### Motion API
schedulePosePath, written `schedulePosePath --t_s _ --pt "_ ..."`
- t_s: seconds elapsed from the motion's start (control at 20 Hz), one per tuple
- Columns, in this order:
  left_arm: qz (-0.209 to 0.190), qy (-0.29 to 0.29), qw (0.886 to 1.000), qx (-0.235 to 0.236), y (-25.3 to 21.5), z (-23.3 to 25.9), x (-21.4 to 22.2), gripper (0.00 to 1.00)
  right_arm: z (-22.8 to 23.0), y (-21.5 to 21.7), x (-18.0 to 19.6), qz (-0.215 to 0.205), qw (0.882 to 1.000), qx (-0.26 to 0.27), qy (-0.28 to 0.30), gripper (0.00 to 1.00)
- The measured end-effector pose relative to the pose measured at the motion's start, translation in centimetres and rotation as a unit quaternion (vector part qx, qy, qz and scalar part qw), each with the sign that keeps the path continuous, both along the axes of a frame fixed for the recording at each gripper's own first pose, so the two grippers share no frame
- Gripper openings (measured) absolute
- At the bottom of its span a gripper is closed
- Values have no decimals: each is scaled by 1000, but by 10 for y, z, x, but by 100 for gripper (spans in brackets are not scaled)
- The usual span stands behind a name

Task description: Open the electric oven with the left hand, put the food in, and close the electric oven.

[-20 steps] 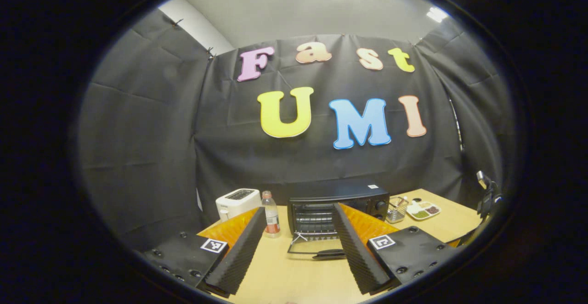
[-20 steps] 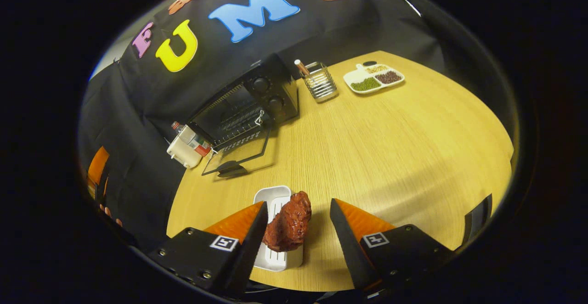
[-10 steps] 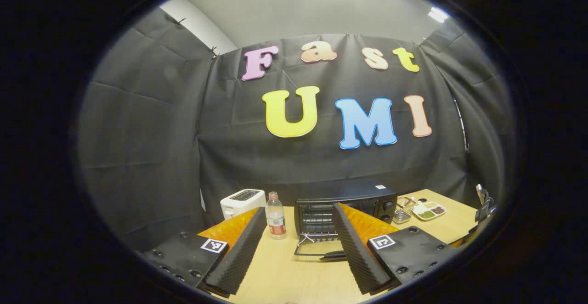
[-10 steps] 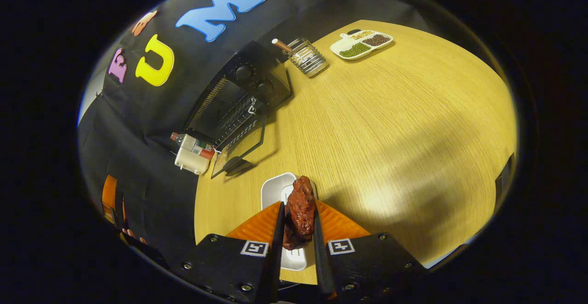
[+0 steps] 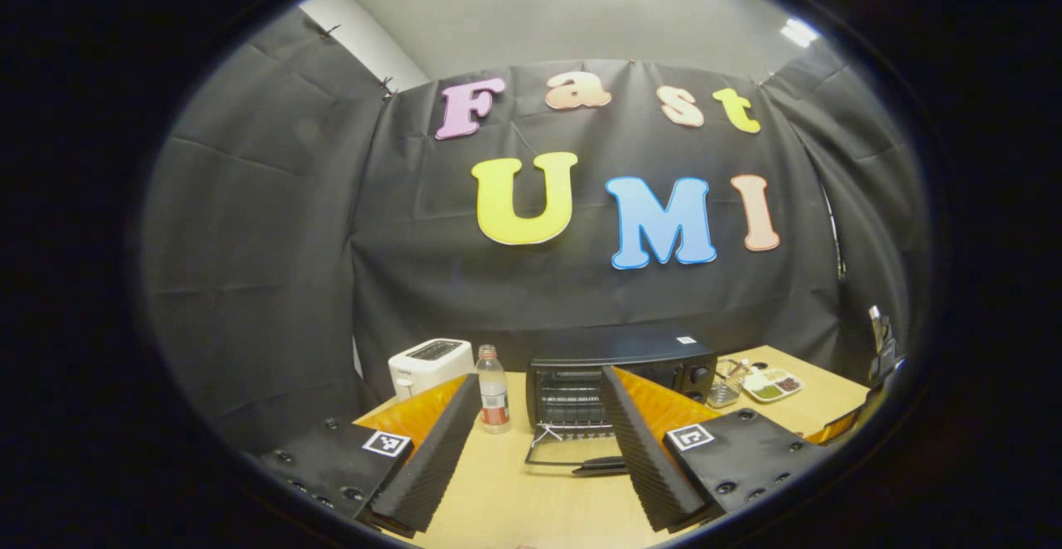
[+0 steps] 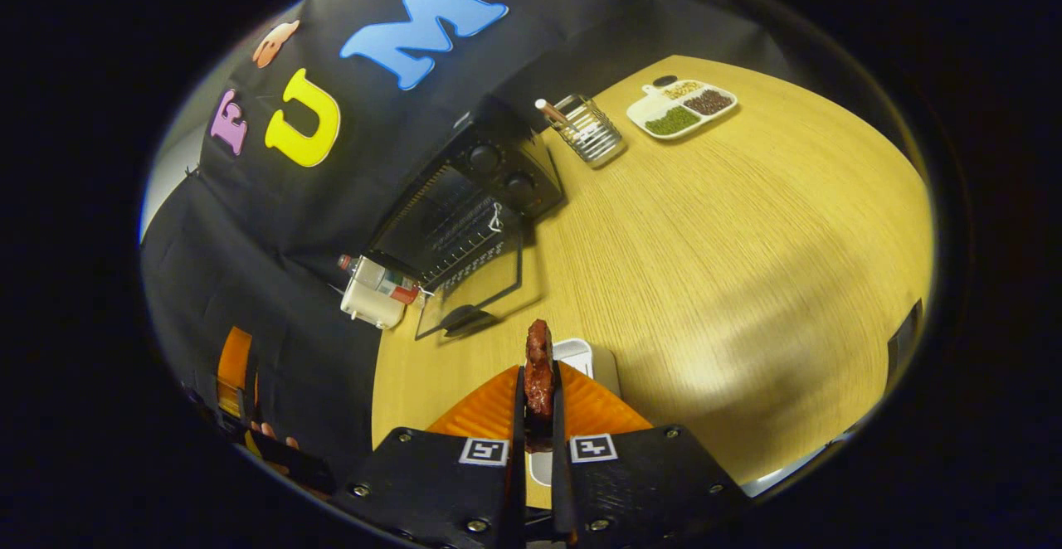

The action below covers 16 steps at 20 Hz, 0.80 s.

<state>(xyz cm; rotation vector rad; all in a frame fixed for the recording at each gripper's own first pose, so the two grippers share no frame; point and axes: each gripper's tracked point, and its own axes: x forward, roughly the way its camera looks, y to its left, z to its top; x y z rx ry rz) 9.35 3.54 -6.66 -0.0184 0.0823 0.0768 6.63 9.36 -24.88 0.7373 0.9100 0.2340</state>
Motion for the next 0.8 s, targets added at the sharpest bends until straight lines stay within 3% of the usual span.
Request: schedulePosePath --t_s 0.1,0.65,0.8 --pt "-2 2 1000 -4 0 -4 5 100 17 5 15 -2 1000 2 -21 13" --pt "7 12 1000 -11 39 -20 30 93 52 61 99 -19 997 42 -68 12" --pt "18 16 1000 -9 58 -23 35 100 51 81 124 -26 995 56 -75 12"
